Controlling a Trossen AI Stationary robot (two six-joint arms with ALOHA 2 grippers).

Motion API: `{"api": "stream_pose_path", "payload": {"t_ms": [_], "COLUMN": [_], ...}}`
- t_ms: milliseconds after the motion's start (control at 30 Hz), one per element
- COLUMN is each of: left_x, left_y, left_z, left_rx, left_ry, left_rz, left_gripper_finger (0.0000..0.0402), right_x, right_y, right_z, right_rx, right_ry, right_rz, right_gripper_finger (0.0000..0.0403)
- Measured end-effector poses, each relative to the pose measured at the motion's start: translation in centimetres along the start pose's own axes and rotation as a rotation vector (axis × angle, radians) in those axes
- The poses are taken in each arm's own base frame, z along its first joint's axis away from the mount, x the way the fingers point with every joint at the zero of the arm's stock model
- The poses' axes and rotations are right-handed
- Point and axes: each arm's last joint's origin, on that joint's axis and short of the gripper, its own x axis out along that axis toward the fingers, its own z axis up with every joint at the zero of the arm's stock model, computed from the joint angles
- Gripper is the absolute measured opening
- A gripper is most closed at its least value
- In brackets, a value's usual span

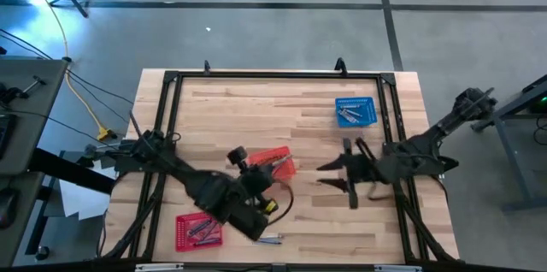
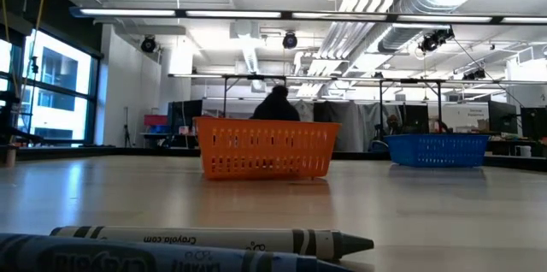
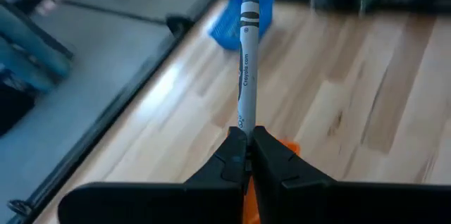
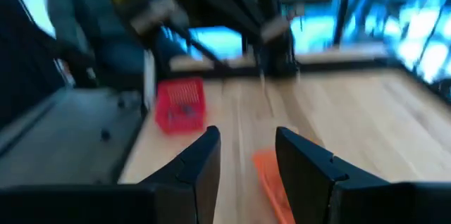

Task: Sort crayons
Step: Put the top gray crayon into the blue bin

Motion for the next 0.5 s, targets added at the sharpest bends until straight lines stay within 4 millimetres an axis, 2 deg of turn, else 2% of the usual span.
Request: {"api": "stream_pose_path", "payload": {"t_ms": [100, 233, 367, 500], "left_x": [-1.4, -2.3, -2.3, -1.6], "left_y": [-0.4, -1.1, -1.7, -3.5], "left_z": [-0.4, -0.6, -0.2, -0.3], "left_rx": [-0.040, -0.079, -0.138, -0.171], "left_ry": [-0.109, -0.260, -0.329, -0.358], "left_rz": [0.046, 0.121, 0.143, 0.140], "left_gripper_finger": [0.0000, 0.0000, 0.0000, 0.0000], "right_x": [-0.8, -0.9, 0.2, 1.2], "right_y": [1.8, 3.4, 3.9, 3.8], "right_z": [0.8, 1.5, 1.4, 1.6], "right_rx": [-0.028, -0.073, -0.108, -0.119], "right_ry": [-0.125, -0.251, -0.296, -0.338], "right_rz": [-0.017, -0.021, -0.034, -0.014], "right_gripper_finger": [0.0133, 0.0133, 0.0133, 0.0133]}}
